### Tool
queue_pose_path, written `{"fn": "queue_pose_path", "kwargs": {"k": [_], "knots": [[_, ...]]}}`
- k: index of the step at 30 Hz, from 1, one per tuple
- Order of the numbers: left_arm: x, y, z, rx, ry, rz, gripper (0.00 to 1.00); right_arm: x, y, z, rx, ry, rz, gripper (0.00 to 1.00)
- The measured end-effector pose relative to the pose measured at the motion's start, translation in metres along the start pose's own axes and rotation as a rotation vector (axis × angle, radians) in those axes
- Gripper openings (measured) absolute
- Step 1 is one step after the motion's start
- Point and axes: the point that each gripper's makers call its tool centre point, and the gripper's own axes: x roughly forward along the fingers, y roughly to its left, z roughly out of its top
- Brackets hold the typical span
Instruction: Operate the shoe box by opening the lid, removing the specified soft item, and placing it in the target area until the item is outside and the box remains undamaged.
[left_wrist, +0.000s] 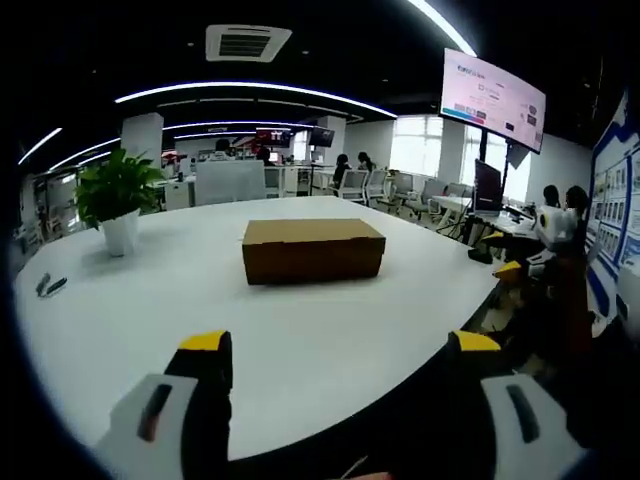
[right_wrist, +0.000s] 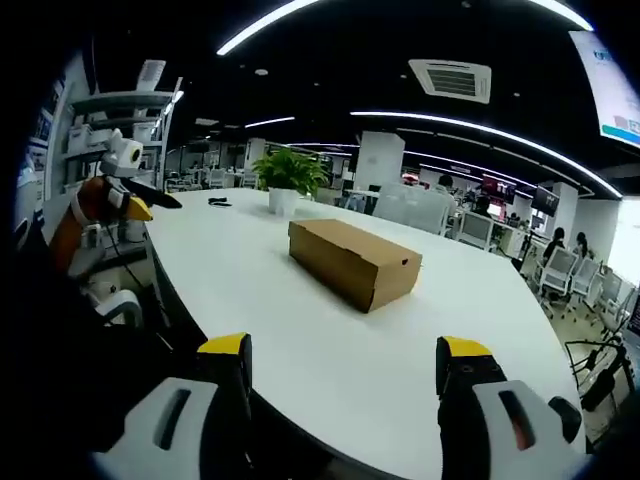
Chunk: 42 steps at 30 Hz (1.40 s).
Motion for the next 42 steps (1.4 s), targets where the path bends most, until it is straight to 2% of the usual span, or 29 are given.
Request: {"fn": "queue_pose_path", "kwargs": {"k": [4, 7, 12, 19, 22, 28, 33, 42], "knots": [[0.002, -0.002, 0.0, 0.005, 0.003, -0.005, 0.93, -0.002, -0.002, 0.002, 0.001, -0.006, -0.006, 0.77], [0.003, -0.005, 0.007, -0.023, -0.034, -0.021, 0.95, -0.002, -0.002, 0.002, 0.002, -0.006, -0.008, 0.77], [0.001, -0.004, 0.011, -0.031, -0.051, -0.02, 0.95, 0.0, -0.002, 0.0, 0.004, -0.001, -0.007, 0.77], [0.002, -0.006, 0.007, -0.019, -0.035, -0.025, 0.95, -0.001, 0.0, 0.004, -0.006, -0.007, -0.009, 0.77], [0.002, -0.007, 0.005, 0.054, -0.026, -0.006, 0.97, 0.0, 0.001, 0.002, -0.01, 0.001, -0.006, 0.77], [0.005, -0.013, 0.007, 0.03, -0.034, -0.041, 0.96, -0.001, 0.002, 0.003, -0.004, -0.003, -0.007, 0.77], [0.008, -0.008, 0.009, 0.029, -0.027, -0.03, 0.95, -0.002, -0.001, 0.008, 0.013, -0.023, -0.011, 0.77], [0.017, -0.007, 0.013, 0.023, -0.027, -0.052, 0.94, 0.004, 0.001, 0.002, 0.019, 0.0, -0.005, 0.77]]}}
